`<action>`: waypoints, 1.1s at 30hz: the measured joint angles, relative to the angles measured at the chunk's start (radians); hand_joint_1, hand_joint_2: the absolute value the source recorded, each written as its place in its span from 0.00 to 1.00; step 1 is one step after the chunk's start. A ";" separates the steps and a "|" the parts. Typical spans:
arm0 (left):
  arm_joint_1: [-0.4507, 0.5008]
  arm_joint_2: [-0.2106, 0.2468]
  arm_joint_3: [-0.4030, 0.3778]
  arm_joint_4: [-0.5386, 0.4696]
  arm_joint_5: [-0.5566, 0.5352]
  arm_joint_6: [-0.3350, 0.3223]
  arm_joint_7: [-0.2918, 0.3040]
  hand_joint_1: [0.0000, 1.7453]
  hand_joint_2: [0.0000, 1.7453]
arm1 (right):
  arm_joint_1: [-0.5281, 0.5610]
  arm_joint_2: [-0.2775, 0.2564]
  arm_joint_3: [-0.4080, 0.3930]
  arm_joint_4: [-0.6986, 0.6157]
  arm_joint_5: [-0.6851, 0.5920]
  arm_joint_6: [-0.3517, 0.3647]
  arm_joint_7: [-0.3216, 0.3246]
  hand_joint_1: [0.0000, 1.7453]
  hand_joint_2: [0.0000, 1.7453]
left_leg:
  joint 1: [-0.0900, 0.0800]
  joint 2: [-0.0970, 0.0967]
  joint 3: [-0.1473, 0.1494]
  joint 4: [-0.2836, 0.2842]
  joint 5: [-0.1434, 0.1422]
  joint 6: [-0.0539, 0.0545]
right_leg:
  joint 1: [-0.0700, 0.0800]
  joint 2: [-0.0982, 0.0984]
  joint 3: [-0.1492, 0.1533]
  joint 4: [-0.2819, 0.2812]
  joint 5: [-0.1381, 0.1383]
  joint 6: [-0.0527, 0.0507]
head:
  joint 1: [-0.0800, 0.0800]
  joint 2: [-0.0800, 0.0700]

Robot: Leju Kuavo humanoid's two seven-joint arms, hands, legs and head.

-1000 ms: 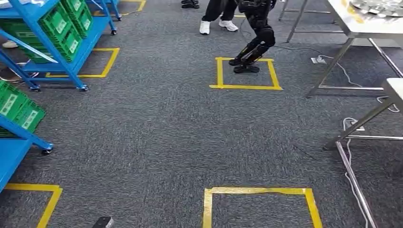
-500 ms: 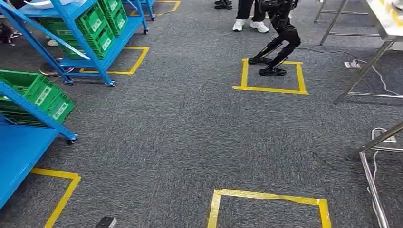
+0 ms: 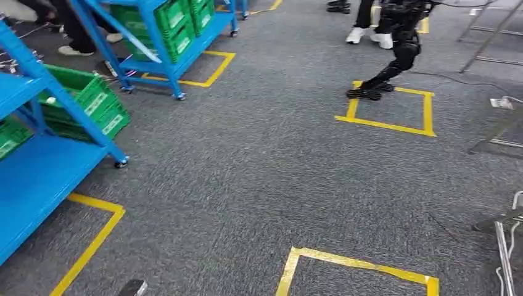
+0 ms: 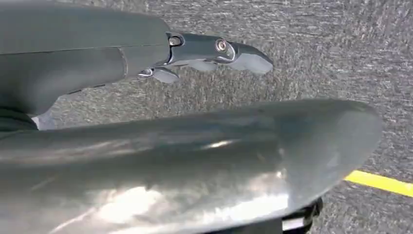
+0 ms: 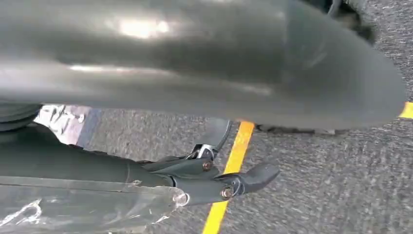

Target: Take the parts from the cabinet and place them on the table.

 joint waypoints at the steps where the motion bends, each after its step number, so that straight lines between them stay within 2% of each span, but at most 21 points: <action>1: 0.000 -0.002 0.000 0.000 0.000 0.000 0.000 0.00 0.00 | 0.002 0.000 0.000 -0.001 0.000 0.000 0.000 0.00 0.00 | 0.000 -0.008 0.000 0.000 0.000 0.000 | 0.000 0.007 -0.040 0.082 -0.032 0.003 | 0.001 0.000; 3: 0.002 -0.002 0.000 0.000 0.000 0.000 0.000 0.00 0.00 | 0.005 0.000 -0.001 0.000 0.000 -0.001 0.000 0.00 0.00 | 0.000 -0.027 0.001 0.000 0.000 0.000 | -0.001 0.008 -0.080 0.151 -0.038 0.004 | 0.002 0.000; 4: 0.003 -0.002 0.000 0.000 0.000 0.000 0.000 0.00 0.00 | 0.005 0.000 -0.001 -0.001 0.000 -0.001 0.000 0.00 0.00 | 0.001 -0.038 0.001 0.001 0.000 0.000 | -0.003 0.009 -0.067 0.113 -0.006 0.005 | 0.003 0.000; 6: 0.002 -0.002 0.000 0.000 0.000 0.000 0.000 0.00 0.00 | 0.004 0.000 -0.001 -0.002 0.000 -0.002 0.000 0.00 0.00 | 0.005 -0.061 0.004 0.001 0.000 -0.005 | -0.010 0.022 0.018 -0.061 0.088 0.006 | 0.003 0.000; 7: 0.002 -0.002 0.000 0.000 0.000 -0.001 0.000 0.00 0.00 | 0.004 0.000 -0.001 -0.002 0.000 -0.002 0.000 0.00 0.00 | 0.004 -0.070 0.004 0.003 -0.001 -0.012 | -0.019 0.060 0.055 -0.134 0.112 0.011 | 0.004 0.000; 8: 0.000 0.000 0.000 0.000 0.000 0.000 0.000 0.00 0.00 | 0.003 0.003 -0.001 -0.002 0.000 -0.001 0.000 0.00 0.00 | -0.001 -0.078 -0.002 0.012 -0.003 -0.020 | -0.023 0.097 0.067 -0.166 0.096 0.010 | 0.008 0.000; 12: 0.006 -0.001 0.000 0.000 0.000 -0.003 0.003 0.00 0.00 | 0.004 0.005 -0.001 -0.006 0.009 0.006 0.008 0.00 0.00 | 0.009 -0.105 -0.013 0.004 0.008 -0.046 | -0.016 0.064 0.066 -0.164 0.106 -0.026 | 0.006 0.000; 13: 0.007 -0.001 0.000 0.000 0.001 -0.003 0.005 0.00 0.00 | 0.004 0.005 0.000 -0.010 0.013 0.006 0.009 0.00 0.00 | 0.007 -0.069 -0.018 0.017 -0.006 -0.048 | -0.016 0.054 0.067 -0.166 0.109 -0.032 | 0.004 0.000; 14: 0.004 -0.002 0.000 0.000 0.002 -0.005 0.005 0.00 0.00 | 0.004 0.006 0.000 -0.015 0.016 0.008 0.010 0.00 0.00 | 0.005 -0.042 -0.038 0.061 -0.038 -0.050 | -0.015 0.047 0.066 -0.167 0.109 -0.039 | -0.005 0.000; 16: -0.003 -0.003 0.000 0.000 0.004 -0.010 0.001 0.00 0.00 | 0.008 0.008 -0.001 -0.025 0.020 0.011 0.019 0.00 0.00 | 0.005 -0.024 -0.115 0.221 -0.118 -0.053 | -0.010 0.020 0.064 -0.167 0.108 -0.045 | -0.005 0.000; 17: -0.003 -0.004 0.000 0.000 0.004 -0.010 -0.002 0.00 0.00 | 0.011 0.008 -0.001 -0.030 0.022 0.013 0.021 0.00 0.00 | 0.005 -0.022 -0.150 0.294 -0.143 -0.054 | -0.008 0.007 0.063 -0.167 0.107 -0.046 | -0.006 0.000; 18: -0.001 -0.005 0.000 0.000 0.004 -0.010 -0.003 0.00 0.00 | 0.012 0.008 -0.001 -0.033 0.023 0.015 0.023 0.00 0.00 | 0.005 -0.021 -0.161 0.317 -0.142 -0.054 | -0.007 -0.002 0.063 -0.167 0.107 -0.047 | -0.006 0.000; 20: 0.003 -0.005 0.000 0.000 0.004 -0.010 -0.005 0.00 0.00 | 0.012 0.009 -0.001 -0.037 0.025 0.019 0.023 0.00 0.00 | 0.005 -0.018 -0.122 0.245 -0.084 -0.051 | -0.006 -0.015 0.064 -0.167 0.106 -0.046 | -0.006 0.000; 21: 0.003 -0.004 0.000 0.000 0.005 -0.010 -0.005 0.00 0.00 | 0.011 0.010 -0.001 -0.039 0.026 0.021 0.021 0.00 0.00 | 0.005 -0.011 -0.076 0.162 -0.041 -0.049 | -0.006 -0.022 0.066 -0.167 0.106 -0.045 | -0.006 0.000; 22: 0.001 -0.004 0.000 0.000 0.005 -0.009 -0.005 0.00 0.00 | 0.010 0.011 0.000 -0.040 0.028 0.023 0.019 0.00 0.00 | 0.004 0.015 -0.026 0.074 -0.008 -0.045 | -0.006 -0.029 0.069 -0.167 0.104 -0.041 | -0.007 0.000; 23: -0.003 -0.004 0.000 0.000 0.005 -0.008 -0.004 0.00 0.00 | 0.011 0.011 0.000 -0.040 0.030 0.023 0.018 0.00 0.00 | -0.001 0.041 -0.002 0.024 -0.008 -0.045 | 0.002 -0.033 0.068 -0.163 0.100 -0.034 | -0.008 0.000; 27: 0.001 -0.004 0.000 0.000 0.004 -0.005 0.002 0.00 0.00 | 0.006 0.011 0.000 -0.040 0.034 0.021 0.016 0.00 0.00 | -0.005 0.016 -0.003 0.009 -0.009 -0.019 | 0.001 -0.055 0.072 -0.168 0.101 -0.012 | -0.007 0.000; 28: 0.003 -0.004 0.000 0.000 0.004 -0.005 0.004 0.00 0.00 | 0.006 0.010 0.000 -0.040 0.034 0.021 0.016 0.00 0.00 | 0.002 0.012 0.002 0.003 -0.004 -0.013 | -0.003 -0.043 0.068 -0.160 0.091 -0.004 | -0.005 0.000; 30: 0.000 -0.003 0.000 0.000 0.005 -0.004 0.004 0.00 0.00 | 0.006 0.010 0.000 -0.040 0.034 0.018 0.015 0.00 0.00 | 0.003 0.000 0.001 0.003 -0.004 -0.004 | -0.004 -0.005 0.020 -0.051 0.025 0.001 | 0.004 0.000; 32: -0.001 -0.005 0.000 0.000 0.003 -0.008 0.003 0.00 0.00 | 0.007 0.010 0.000 -0.040 0.035 0.015 0.015 0.00 0.00 | 0.003 -0.012 0.001 0.003 -0.005 -0.002 | -0.003 0.007 -0.058 0.112 -0.042 0.005 | 0.006 0.000; 33: 0.001 -0.005 0.000 0.000 0.003 -0.011 0.003 0.00 0.00 | 0.007 0.010 -0.001 -0.040 0.035 0.015 0.015 0.00 0.00 | 0.003 -0.019 0.002 0.003 -0.005 -0.002 | -0.004 0.008 -0.080 0.151 -0.045 0.005 | 0.005 0.000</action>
